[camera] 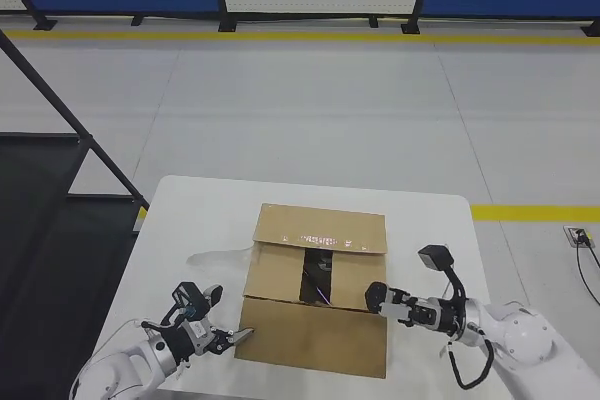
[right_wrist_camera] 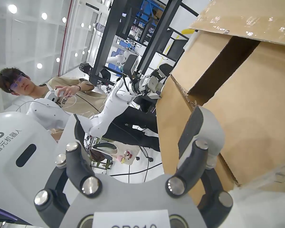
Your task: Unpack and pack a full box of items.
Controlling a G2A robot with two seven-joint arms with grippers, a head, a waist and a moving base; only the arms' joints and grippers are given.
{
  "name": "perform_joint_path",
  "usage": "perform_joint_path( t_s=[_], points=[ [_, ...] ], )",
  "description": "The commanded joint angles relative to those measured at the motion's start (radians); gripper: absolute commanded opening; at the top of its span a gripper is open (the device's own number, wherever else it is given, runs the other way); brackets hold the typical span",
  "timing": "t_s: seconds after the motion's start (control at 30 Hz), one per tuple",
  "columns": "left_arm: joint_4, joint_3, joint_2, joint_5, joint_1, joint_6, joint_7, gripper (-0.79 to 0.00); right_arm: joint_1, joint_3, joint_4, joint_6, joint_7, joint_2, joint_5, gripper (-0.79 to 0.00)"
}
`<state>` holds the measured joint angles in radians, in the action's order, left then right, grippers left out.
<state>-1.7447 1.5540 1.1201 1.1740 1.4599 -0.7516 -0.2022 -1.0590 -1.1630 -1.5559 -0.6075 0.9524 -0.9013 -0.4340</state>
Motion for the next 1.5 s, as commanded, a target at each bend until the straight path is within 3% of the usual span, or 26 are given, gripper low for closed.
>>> perform_joint_path(
  t_s=[0.0,0.2,0.43,1.07,1.33,1.47],
  points=[
    [0.000,0.000,0.000,0.000,0.000,0.000,0.000,0.000,-0.005,0.003,-0.005,0.011,-0.012,-0.001,-0.008,0.000],
    [-0.021,-0.020,-0.001,0.028,0.010,0.020,0.011,0.000,0.036,0.053,0.043,0.209,-0.121,-0.026,-0.107,0.000],
    [-0.028,-0.029,-0.005,0.060,0.018,0.038,0.036,0.000,0.114,0.103,0.126,0.298,-0.206,-0.055,-0.088,0.000],
    [-0.049,-0.039,-0.014,0.059,0.039,0.061,0.055,0.000,0.227,0.129,0.138,0.355,-0.575,-0.114,0.109,0.000],
    [-0.051,-0.042,-0.017,0.062,0.054,0.065,0.071,0.000,0.368,0.204,0.287,0.340,-0.594,-0.165,0.128,0.000],
    [-0.051,-0.044,-0.019,0.065,0.060,0.067,0.077,0.000,0.444,0.252,0.393,0.316,-0.674,-0.201,0.159,0.000]
  ],
)
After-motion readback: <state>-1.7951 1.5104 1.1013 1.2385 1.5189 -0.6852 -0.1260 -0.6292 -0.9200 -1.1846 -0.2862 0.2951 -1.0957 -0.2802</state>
